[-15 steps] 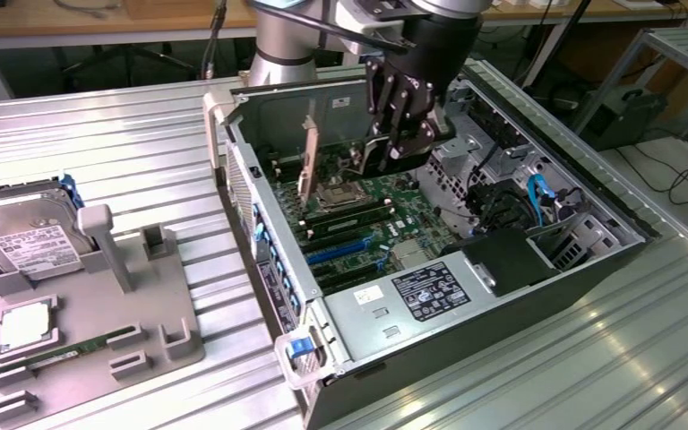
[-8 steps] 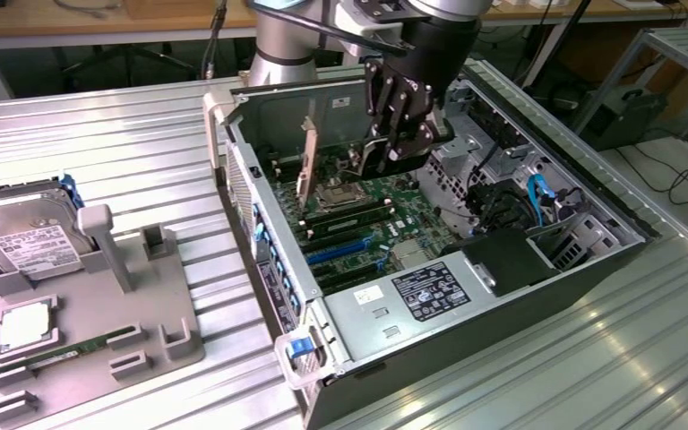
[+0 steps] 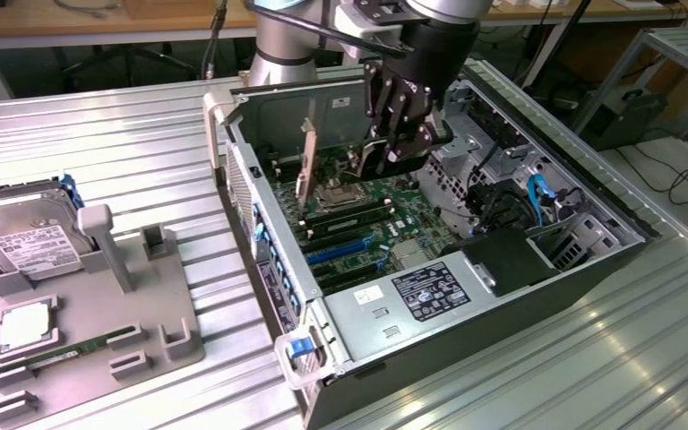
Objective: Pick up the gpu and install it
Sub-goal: 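Insert the gpu into the slot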
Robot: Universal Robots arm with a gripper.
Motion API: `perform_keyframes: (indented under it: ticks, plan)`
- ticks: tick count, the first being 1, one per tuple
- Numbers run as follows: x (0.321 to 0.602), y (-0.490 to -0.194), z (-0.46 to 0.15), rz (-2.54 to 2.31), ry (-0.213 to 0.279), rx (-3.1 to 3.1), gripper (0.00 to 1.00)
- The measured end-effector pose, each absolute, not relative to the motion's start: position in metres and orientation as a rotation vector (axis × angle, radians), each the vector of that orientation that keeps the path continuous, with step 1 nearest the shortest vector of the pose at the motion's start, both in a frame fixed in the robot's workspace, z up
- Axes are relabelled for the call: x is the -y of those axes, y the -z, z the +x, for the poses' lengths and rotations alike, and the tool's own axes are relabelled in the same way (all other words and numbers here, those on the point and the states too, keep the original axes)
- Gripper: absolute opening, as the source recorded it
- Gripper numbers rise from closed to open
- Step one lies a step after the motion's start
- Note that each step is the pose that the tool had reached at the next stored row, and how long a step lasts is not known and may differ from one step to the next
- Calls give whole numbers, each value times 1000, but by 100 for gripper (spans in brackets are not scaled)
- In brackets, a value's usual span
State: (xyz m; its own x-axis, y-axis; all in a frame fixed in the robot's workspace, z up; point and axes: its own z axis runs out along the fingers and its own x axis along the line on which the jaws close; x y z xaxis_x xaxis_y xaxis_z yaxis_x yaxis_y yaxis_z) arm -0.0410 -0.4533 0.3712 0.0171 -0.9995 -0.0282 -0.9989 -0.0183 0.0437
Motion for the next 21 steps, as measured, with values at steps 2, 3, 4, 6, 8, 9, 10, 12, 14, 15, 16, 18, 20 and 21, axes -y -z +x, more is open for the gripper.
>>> perform_keyframes:
  ticks: [2,3,4,6,8,9,10,12,14,15,16,18,20,21]
  plan:
    - [453,-371,-41,2231,81,2192,27]
    - [453,-370,-41,2231,82,2192,27]
    - [453,-370,-41,2230,83,2192,27]
    - [453,-370,-41,2230,84,2191,27]
    - [453,-369,-41,2229,86,2190,27]
    - [453,-369,-41,2228,87,2190,27]
    - [453,-369,-41,2228,88,2189,27]
    - [453,-368,-41,2227,90,2188,27]
    - [453,-367,-41,2226,92,2187,27]
    - [453,-367,-41,2226,93,2187,27]
    - [453,-367,-41,2225,94,2187,27]
    - [453,-366,-41,2224,95,2186,27]
    - [453,-365,-41,2224,96,2186,27]
    - [453,-364,-41,2224,96,2186,27]
